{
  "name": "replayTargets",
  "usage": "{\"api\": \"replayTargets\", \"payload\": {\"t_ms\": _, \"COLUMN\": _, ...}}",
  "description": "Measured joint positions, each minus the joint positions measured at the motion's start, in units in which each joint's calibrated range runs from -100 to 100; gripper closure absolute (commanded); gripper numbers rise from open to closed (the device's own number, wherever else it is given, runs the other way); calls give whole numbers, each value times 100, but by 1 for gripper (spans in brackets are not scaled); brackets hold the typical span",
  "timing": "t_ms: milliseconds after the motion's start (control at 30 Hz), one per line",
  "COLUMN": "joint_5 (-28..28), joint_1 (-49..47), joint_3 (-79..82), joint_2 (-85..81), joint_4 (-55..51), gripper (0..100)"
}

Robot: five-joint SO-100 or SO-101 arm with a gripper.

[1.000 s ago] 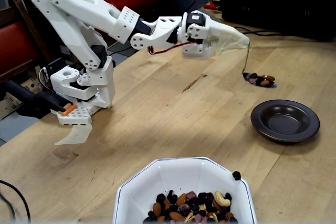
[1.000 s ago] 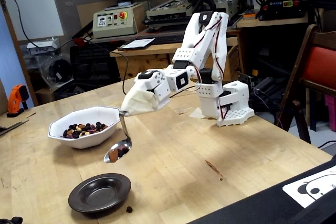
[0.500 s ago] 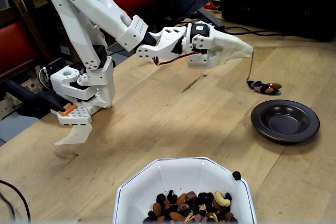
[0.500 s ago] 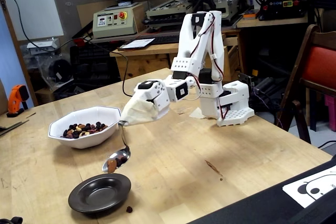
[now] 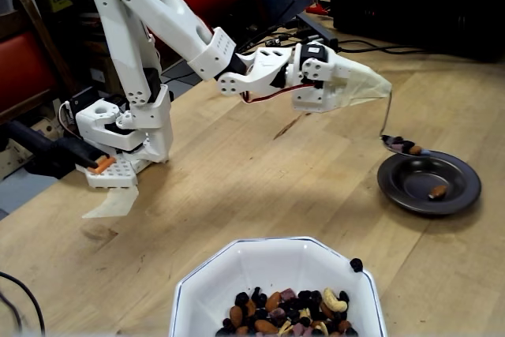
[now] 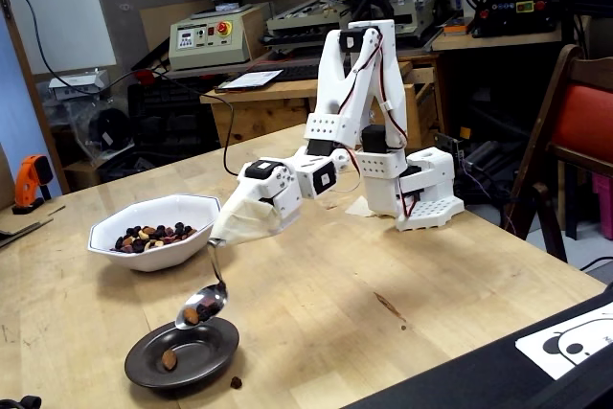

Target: Use spoon to transfer food from the white bowl to brown plate

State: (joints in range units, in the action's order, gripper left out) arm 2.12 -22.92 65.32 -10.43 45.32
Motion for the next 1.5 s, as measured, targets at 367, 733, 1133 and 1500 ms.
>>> {"api": "replayTargets", "payload": {"t_ms": 367, "joint_5": 498, "joint_1": 0, "joint_3": -951, "joint_2": 730, "joint_4": 0, "gripper": 98}}
{"api": "replayTargets", "payload": {"t_ms": 733, "joint_5": 957, "joint_1": 0, "joint_3": -951, "joint_2": 730, "joint_4": 0, "gripper": 98}}
{"api": "replayTargets", "payload": {"t_ms": 1133, "joint_5": 1607, "joint_1": 0, "joint_3": -951, "joint_2": 730, "joint_4": 0, "gripper": 97}}
{"api": "replayTargets", "payload": {"t_ms": 1500, "joint_5": 2256, "joint_1": 0, "joint_3": -951, "joint_2": 730, "joint_4": 0, "gripper": 97}}
